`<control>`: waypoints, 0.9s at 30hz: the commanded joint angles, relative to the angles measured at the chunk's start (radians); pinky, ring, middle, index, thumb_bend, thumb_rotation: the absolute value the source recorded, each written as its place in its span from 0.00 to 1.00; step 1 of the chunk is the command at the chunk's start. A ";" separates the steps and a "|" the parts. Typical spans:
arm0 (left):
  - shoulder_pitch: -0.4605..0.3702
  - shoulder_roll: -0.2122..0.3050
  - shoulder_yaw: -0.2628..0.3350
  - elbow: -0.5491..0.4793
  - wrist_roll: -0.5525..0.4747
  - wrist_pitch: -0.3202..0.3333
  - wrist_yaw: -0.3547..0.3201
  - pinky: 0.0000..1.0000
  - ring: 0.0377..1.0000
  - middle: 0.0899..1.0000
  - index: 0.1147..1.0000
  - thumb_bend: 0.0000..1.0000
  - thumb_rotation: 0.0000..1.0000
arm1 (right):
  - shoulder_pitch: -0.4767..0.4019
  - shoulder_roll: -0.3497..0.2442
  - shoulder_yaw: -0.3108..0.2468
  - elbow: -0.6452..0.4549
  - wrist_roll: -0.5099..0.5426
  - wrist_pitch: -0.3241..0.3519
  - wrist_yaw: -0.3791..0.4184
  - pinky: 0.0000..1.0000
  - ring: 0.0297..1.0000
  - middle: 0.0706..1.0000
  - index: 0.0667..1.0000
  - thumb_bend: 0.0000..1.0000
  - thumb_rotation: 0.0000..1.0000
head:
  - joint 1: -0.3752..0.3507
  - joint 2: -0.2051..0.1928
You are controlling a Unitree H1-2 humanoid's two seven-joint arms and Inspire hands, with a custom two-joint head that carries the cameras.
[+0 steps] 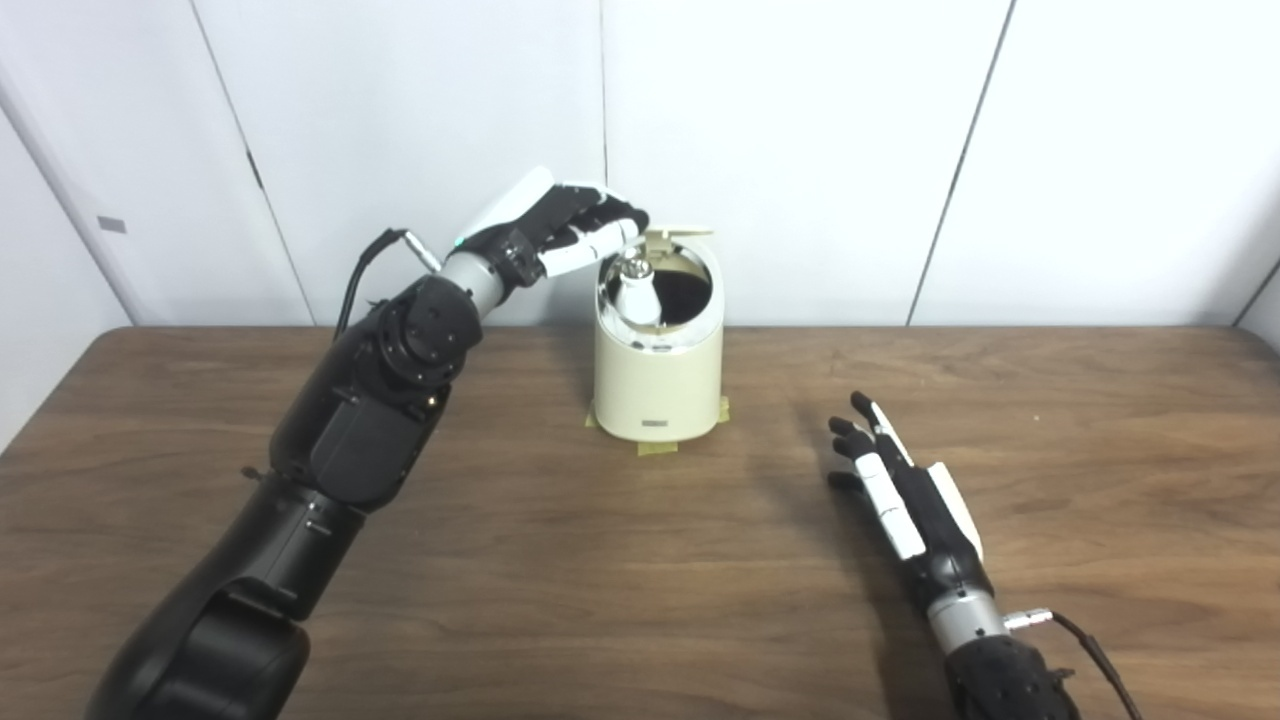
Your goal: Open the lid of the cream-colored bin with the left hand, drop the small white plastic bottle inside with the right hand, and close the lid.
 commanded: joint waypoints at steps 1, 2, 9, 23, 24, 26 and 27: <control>-0.067 0.012 -0.004 -0.035 0.040 -0.016 -0.001 0.79 0.82 0.80 0.77 0.51 0.77 | -0.025 -0.003 0.005 -0.002 -0.010 0.001 0.004 0.80 0.89 0.89 0.96 0.56 1.00 | -0.001 0.001; -0.067 0.013 -0.009 -0.039 0.052 -0.018 -0.004 0.79 0.83 0.80 0.77 0.51 0.77 | -0.025 -0.001 0.004 -0.002 -0.010 0.002 0.003 0.80 0.89 0.89 0.96 0.56 1.00 | -0.002 0.001; -0.069 0.034 -0.037 -0.063 0.125 -0.066 -0.031 0.74 0.80 0.81 0.77 0.55 0.77 | -0.026 -0.001 0.003 0.003 -0.017 0.005 -0.003 0.80 0.89 0.89 0.97 0.55 1.00 | -0.003 0.007; -0.056 0.089 -0.111 -0.070 0.320 -0.200 -0.049 0.75 0.83 0.78 0.72 0.57 0.80 | -0.023 0.004 0.001 -0.008 -0.003 0.027 0.001 0.78 0.88 0.88 0.96 0.53 1.00 | -0.009 0.020; -0.055 0.094 -0.116 -0.071 0.338 -0.211 -0.048 0.74 0.82 0.77 0.72 0.57 0.81 | -0.022 0.004 0.001 -0.014 -0.003 0.034 0.001 0.78 0.88 0.88 0.96 0.53 1.00 | -0.009 0.024; -0.052 0.104 -0.128 -0.074 0.380 -0.231 -0.046 0.73 0.81 0.76 0.72 0.58 0.81 | -0.020 0.003 0.002 -0.020 -0.004 0.040 0.003 0.78 0.88 0.88 0.96 0.53 1.00 | -0.009 0.027; -0.051 0.109 -0.136 -0.075 0.402 -0.241 -0.047 0.72 0.81 0.76 0.72 0.58 0.82 | -0.019 0.003 0.003 -0.021 -0.004 0.041 0.003 0.78 0.88 0.88 0.96 0.53 1.00 | -0.008 0.028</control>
